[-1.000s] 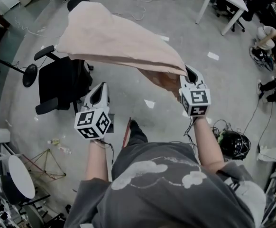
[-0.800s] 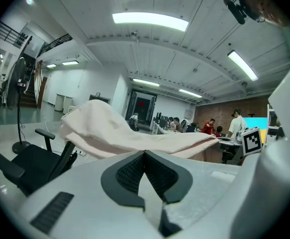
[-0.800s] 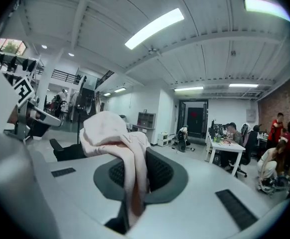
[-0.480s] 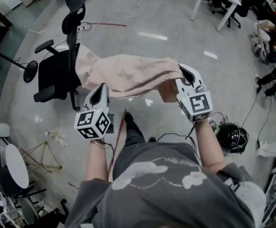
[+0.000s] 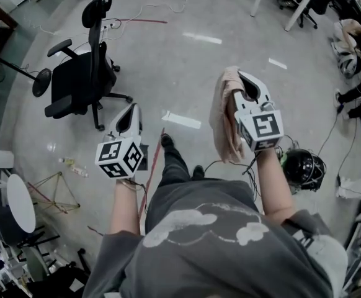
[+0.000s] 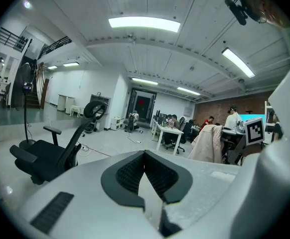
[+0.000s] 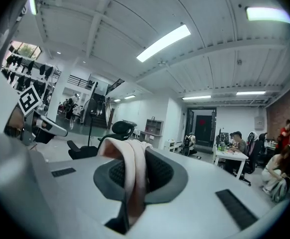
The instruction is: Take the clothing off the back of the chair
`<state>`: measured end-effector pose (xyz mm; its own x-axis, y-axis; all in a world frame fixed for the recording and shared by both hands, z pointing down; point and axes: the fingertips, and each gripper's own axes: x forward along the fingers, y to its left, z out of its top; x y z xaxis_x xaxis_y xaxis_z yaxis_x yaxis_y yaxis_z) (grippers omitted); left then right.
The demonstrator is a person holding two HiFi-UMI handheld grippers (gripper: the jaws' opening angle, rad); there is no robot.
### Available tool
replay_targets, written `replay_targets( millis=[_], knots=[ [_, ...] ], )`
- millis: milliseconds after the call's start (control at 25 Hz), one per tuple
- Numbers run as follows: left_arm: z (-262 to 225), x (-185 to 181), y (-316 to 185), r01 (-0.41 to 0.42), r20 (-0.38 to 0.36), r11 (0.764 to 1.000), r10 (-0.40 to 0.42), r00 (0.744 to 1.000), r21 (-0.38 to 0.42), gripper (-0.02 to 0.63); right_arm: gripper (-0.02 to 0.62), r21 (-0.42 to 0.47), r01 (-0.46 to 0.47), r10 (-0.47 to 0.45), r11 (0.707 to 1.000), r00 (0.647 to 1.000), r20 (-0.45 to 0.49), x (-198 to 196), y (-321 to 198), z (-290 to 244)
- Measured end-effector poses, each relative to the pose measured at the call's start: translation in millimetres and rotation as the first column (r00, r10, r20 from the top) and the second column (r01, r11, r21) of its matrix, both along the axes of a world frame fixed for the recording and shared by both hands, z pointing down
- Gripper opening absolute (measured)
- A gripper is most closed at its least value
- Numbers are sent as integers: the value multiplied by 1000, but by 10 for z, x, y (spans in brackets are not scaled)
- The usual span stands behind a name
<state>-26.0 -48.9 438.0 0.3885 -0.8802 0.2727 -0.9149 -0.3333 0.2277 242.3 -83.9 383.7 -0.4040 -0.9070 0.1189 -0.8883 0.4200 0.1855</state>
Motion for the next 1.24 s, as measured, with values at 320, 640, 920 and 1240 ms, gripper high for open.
replay_targets(
  millis=[320,640,920,1240],
  knots=[
    [-46,70,146,-26,-1,1000,26,1000,13,0,14,-27,-49,48,998,999,-19,112,207,103],
    [-16,-276,80,-47,-3,999,47,999,14,0,14,-38,-48,47,998,999,-20,-388,40,118],
    [-112,-350,134,-32,3,999,32,999,11,0,14,-55,-16,17,998,1000,19,-499,64,3],
    [-139,-286,57,-49,-1,999,49,999,18,0,14,-60,-3,5,998,999,33,-494,61,66]
  ],
)
